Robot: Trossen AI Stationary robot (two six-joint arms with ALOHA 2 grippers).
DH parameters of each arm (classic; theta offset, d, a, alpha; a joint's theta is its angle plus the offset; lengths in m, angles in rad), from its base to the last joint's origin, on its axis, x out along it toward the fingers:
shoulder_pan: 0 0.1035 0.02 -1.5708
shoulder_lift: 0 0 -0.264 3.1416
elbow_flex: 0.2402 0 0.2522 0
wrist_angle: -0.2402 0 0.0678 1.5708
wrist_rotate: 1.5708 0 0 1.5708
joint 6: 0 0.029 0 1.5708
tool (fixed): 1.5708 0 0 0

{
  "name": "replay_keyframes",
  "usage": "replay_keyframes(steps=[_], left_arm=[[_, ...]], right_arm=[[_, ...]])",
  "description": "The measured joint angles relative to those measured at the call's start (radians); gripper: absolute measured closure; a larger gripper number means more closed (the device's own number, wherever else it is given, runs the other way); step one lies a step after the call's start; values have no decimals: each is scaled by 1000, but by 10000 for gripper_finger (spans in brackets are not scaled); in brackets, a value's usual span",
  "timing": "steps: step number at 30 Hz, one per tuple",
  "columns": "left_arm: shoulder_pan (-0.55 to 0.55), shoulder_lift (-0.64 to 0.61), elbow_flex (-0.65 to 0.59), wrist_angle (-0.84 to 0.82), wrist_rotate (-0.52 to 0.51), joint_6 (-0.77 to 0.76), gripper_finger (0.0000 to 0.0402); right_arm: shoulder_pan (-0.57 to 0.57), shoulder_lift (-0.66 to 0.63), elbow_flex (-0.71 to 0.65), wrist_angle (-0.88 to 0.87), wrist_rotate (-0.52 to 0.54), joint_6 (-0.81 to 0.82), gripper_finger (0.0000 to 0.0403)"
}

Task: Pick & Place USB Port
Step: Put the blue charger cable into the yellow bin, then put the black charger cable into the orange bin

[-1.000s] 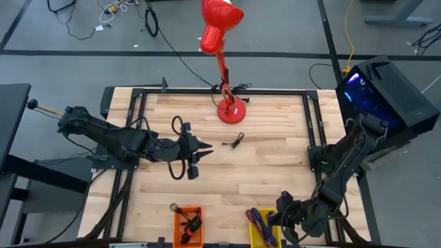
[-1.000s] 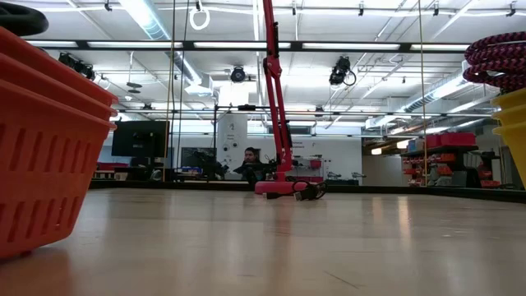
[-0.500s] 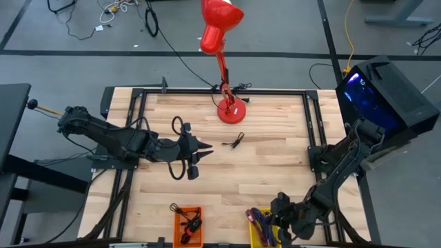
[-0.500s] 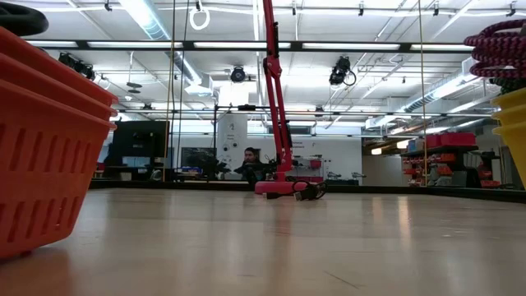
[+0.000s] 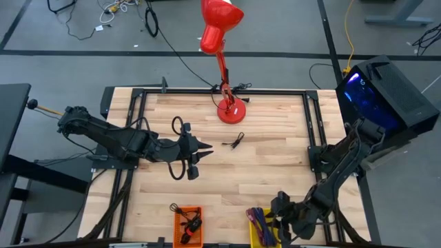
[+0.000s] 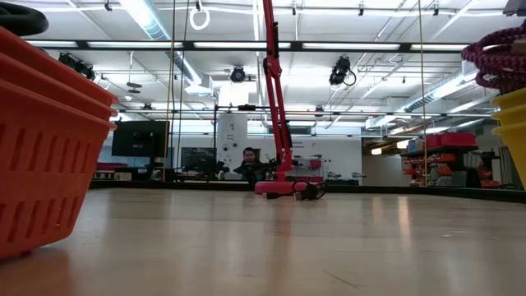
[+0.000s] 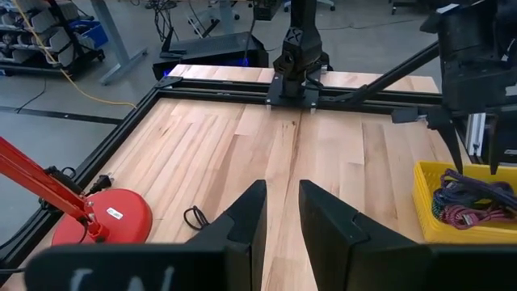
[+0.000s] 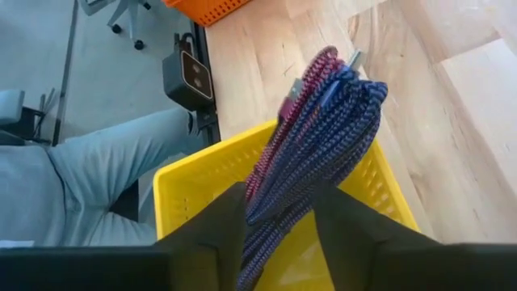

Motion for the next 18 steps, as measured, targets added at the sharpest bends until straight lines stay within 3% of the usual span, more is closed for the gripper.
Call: replay_keyframes(steps=[10,18], left_arm=[[-1,0,0,-16,21,-1,321],[-1,0,0,-17,21,-1,321]], right_arm=[[16,-64,0,-95,19,-4,238],[26,-220,0,-293,191,-48,257]])
